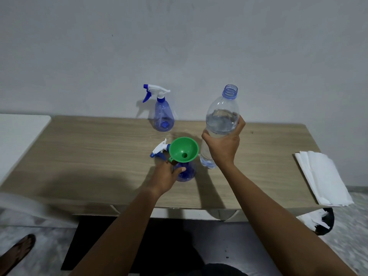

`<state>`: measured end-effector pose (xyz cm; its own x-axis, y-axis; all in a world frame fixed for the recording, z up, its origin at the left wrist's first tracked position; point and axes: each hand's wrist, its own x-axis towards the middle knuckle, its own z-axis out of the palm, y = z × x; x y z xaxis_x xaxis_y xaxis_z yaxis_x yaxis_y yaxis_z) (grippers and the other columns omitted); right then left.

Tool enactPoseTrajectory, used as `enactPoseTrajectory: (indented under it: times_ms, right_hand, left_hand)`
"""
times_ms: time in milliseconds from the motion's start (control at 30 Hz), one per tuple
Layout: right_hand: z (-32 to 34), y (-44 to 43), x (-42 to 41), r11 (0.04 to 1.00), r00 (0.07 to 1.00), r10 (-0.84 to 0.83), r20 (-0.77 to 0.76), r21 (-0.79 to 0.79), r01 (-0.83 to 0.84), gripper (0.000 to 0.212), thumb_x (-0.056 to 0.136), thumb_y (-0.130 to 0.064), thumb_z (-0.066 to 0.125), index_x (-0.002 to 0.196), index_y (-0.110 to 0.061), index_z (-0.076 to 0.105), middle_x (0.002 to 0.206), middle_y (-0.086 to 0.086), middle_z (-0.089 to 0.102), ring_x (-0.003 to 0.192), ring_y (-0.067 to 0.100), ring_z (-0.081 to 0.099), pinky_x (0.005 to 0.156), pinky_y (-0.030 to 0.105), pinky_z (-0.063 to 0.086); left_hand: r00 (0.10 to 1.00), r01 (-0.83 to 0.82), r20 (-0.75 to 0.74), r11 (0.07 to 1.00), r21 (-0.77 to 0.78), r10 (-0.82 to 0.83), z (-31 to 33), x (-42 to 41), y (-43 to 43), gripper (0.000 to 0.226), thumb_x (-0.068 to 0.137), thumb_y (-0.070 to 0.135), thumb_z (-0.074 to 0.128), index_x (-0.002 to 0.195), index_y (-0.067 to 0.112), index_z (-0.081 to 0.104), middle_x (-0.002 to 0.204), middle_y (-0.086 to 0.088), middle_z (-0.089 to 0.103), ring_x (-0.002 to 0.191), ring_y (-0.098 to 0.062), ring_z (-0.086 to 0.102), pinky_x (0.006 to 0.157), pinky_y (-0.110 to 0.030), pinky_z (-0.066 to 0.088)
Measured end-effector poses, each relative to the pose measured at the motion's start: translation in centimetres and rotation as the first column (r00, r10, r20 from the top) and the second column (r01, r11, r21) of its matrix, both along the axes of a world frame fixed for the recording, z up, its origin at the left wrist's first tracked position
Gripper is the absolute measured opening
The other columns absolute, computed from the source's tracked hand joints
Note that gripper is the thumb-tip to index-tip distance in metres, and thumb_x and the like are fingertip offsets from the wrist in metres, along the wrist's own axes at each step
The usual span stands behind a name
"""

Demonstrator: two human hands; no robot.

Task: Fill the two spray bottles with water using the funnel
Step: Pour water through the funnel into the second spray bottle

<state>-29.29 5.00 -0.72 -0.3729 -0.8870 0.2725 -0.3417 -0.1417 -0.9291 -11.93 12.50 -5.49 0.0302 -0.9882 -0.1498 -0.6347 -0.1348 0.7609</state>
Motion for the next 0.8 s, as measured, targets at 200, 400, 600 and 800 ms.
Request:
enactPoseTrajectory:
  times_ms: [200, 400, 600, 800]
  right_hand:
    - [0.4, 0.1, 0.2, 1.0, 1.0, -0.012, 0.017, -0.007, 0.012, 0.091, 0.066, -0.034, 0.093, 0.137, -0.021, 0.038, 0.112, -0.024, 0.052, 0.101, 0.008, 0.057, 0.091, 0.034, 0.056]
    - [1.3, 1.9, -0.5, 0.999, 0.999, -0.034, 0.043, -0.018, 0.035, 0.08, 0.065, -0.028, 0.091, 0.129, -0.025, 0.044, 0.103, -0.028, 0.057, 0.089, -0.003, 0.061, 0.087, 0.04, 0.059]
    - [3.2, 5.2, -3.5, 0.995, 0.993, 0.09, -0.08, -0.039, -0.093, 0.077, 0.062, -0.025, 0.092, 0.125, -0.027, 0.047, 0.103, -0.023, 0.06, 0.091, -0.004, 0.062, 0.078, 0.016, 0.052]
    - [4.7, 6.9, -5.8, 0.969, 0.968, 0.247, -0.051, 0.002, -0.247, 0.075, 0.061, -0.007, 0.091, 0.124, -0.021, 0.053, 0.104, -0.016, 0.067, 0.091, -0.007, 0.066, 0.074, 0.012, 0.052]
  left_hand:
    - [1.0, 0.007, 0.003, 1.0, -0.001, -0.007, 0.0, 0.0, -0.1, 0.029, 0.098, 0.023, 0.062, 0.122, 0.007, 0.065, 0.108, -0.01, 0.071, 0.09, -0.013, 0.058, 0.065, -0.013, 0.033]
    - [0.999, -0.001, 0.033, 1.0, 0.01, 0.001, 0.2, -0.1, 0.0, 0.029, 0.099, 0.024, 0.06, 0.121, 0.005, 0.064, 0.099, -0.009, 0.065, 0.087, -0.015, 0.053, 0.062, -0.016, 0.028]
    - [0.999, -0.013, 0.036, 0.999, 0.032, 0.012, 0.6, -0.1, 0.3, 0.029, 0.097, 0.024, 0.063, 0.118, 0.004, 0.065, 0.107, -0.015, 0.07, 0.093, -0.023, 0.061, 0.066, -0.018, 0.031]
    - [0.999, -0.006, 0.049, 0.999, 0.051, 0.004, 0.5, -0.1, 0.2, 0.03, 0.095, 0.028, 0.065, 0.115, 0.005, 0.067, 0.105, -0.014, 0.071, 0.098, -0.03, 0.066, 0.085, -0.035, 0.049]
